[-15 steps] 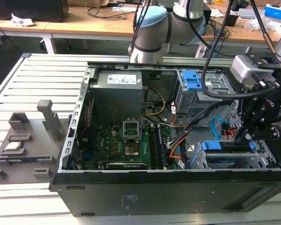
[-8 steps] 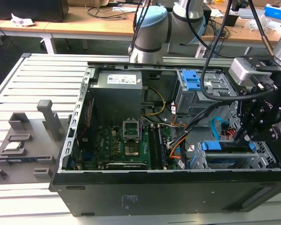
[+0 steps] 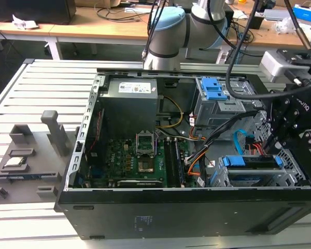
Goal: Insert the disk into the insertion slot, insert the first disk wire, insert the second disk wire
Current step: 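Insert the first disk wire, then insert the second disk wire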
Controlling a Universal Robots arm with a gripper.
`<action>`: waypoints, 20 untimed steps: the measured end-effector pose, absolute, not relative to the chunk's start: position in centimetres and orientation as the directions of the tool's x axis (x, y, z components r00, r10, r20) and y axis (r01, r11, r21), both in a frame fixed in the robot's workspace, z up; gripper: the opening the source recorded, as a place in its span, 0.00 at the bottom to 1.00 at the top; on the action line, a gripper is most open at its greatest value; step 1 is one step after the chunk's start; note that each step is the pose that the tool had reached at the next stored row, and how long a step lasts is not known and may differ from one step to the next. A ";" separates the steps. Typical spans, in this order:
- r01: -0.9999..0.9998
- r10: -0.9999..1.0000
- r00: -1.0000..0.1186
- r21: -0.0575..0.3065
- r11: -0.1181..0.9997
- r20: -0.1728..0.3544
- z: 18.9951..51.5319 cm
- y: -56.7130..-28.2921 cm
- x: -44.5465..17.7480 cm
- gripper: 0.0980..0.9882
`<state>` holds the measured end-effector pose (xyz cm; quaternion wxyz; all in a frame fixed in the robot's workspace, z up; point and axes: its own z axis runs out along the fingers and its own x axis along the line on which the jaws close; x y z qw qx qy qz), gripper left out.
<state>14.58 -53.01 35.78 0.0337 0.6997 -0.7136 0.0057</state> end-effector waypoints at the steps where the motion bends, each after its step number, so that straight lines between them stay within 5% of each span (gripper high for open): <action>1: -0.999 -0.998 -0.019 0.039 0.021 0.056 36.2 -53.0 14.6 0.07; 2: -0.999 -0.998 -0.019 0.039 0.021 0.056 36.5 -52.9 14.6 0.01; 13: -0.999 -0.998 -0.019 0.039 0.021 0.056 37.5 -52.9 14.6 0.01; 17: -0.999 -0.998 -0.019 0.039 0.021 0.056 37.6 -52.9 14.6 0.23; 20: -0.999 -0.998 -0.018 0.039 0.021 0.056 37.5 -52.4 14.3 0.23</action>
